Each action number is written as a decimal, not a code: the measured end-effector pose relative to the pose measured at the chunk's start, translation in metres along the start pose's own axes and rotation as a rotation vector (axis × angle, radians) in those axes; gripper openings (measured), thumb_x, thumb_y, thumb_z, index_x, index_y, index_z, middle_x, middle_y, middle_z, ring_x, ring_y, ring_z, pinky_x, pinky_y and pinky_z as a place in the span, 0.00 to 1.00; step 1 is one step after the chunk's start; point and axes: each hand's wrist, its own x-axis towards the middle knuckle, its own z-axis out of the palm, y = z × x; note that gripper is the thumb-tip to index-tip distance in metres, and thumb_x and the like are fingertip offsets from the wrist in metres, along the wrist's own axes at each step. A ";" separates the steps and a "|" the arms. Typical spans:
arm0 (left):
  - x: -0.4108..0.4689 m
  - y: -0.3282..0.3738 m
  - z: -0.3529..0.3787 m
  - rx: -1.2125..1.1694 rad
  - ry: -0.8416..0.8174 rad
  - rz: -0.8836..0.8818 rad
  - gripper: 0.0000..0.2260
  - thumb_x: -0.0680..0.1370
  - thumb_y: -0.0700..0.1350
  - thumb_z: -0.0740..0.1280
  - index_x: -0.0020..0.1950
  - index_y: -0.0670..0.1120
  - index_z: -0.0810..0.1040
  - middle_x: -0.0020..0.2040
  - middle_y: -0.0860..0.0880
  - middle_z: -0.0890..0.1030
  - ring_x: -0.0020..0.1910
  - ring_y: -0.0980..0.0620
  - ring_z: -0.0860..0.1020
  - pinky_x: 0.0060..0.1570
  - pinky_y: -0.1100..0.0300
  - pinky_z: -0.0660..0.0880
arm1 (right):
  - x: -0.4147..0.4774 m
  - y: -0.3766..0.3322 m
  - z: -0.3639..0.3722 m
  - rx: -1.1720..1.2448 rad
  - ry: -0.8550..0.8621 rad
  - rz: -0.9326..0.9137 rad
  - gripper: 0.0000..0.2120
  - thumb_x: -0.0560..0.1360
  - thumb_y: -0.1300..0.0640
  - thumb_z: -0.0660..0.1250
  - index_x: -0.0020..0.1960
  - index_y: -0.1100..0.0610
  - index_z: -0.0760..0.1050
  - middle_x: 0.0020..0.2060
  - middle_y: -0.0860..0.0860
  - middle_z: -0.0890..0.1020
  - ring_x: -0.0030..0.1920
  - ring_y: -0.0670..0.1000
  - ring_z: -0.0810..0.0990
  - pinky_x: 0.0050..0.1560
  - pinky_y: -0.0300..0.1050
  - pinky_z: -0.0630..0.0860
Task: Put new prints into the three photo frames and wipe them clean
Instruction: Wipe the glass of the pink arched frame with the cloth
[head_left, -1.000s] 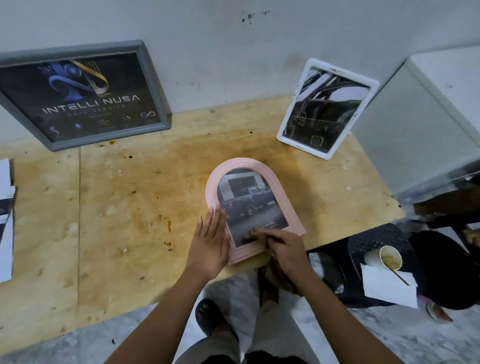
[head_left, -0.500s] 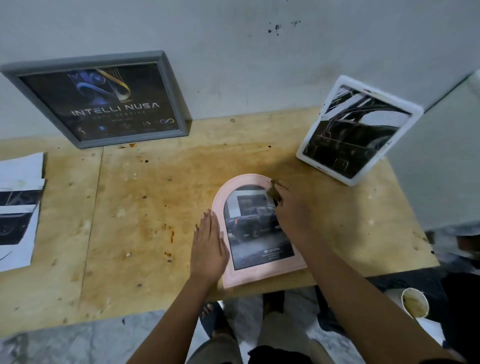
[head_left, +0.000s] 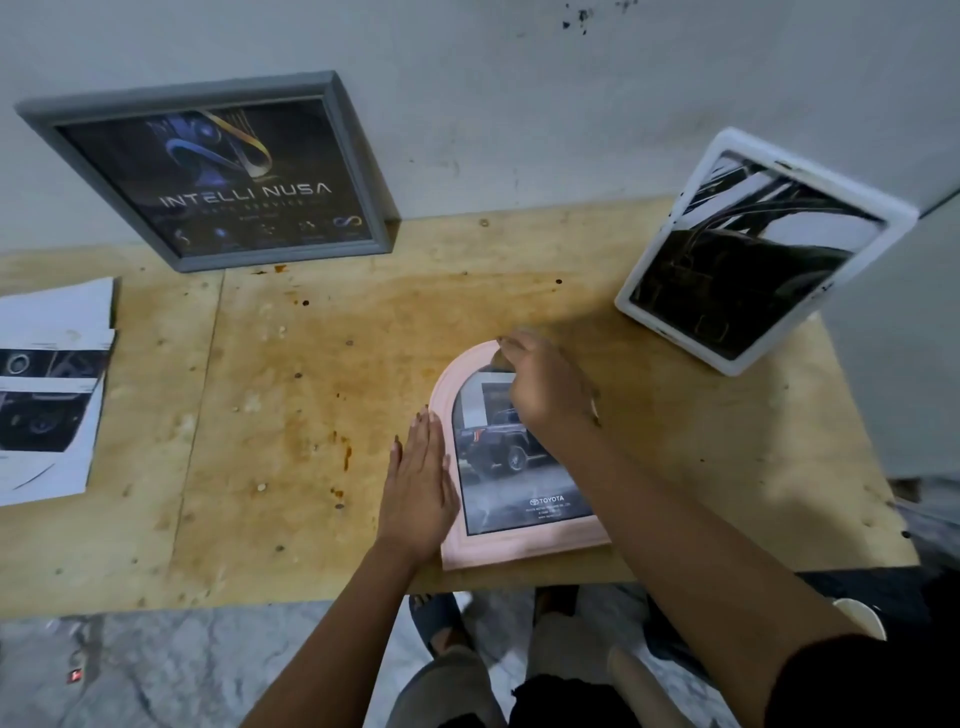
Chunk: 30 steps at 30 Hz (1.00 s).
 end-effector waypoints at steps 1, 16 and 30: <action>0.000 0.000 0.000 0.001 0.002 -0.004 0.30 0.76 0.54 0.35 0.77 0.44 0.44 0.77 0.49 0.45 0.74 0.57 0.39 0.73 0.58 0.37 | 0.005 -0.006 0.002 0.043 -0.020 -0.056 0.24 0.74 0.73 0.56 0.68 0.64 0.69 0.69 0.55 0.69 0.69 0.53 0.66 0.63 0.33 0.57; 0.000 0.003 0.005 -0.015 0.031 -0.033 0.28 0.78 0.52 0.37 0.77 0.44 0.44 0.78 0.48 0.46 0.74 0.59 0.40 0.71 0.59 0.32 | -0.036 0.029 0.047 0.095 0.161 -0.127 0.28 0.67 0.72 0.59 0.67 0.67 0.69 0.67 0.61 0.71 0.69 0.61 0.67 0.70 0.53 0.61; -0.004 0.004 0.011 0.048 0.088 -0.076 0.26 0.79 0.48 0.42 0.77 0.42 0.46 0.78 0.47 0.48 0.76 0.54 0.44 0.72 0.54 0.35 | -0.082 0.031 0.064 0.382 -0.073 -0.473 0.22 0.64 0.79 0.62 0.55 0.68 0.78 0.57 0.61 0.80 0.62 0.53 0.73 0.68 0.45 0.66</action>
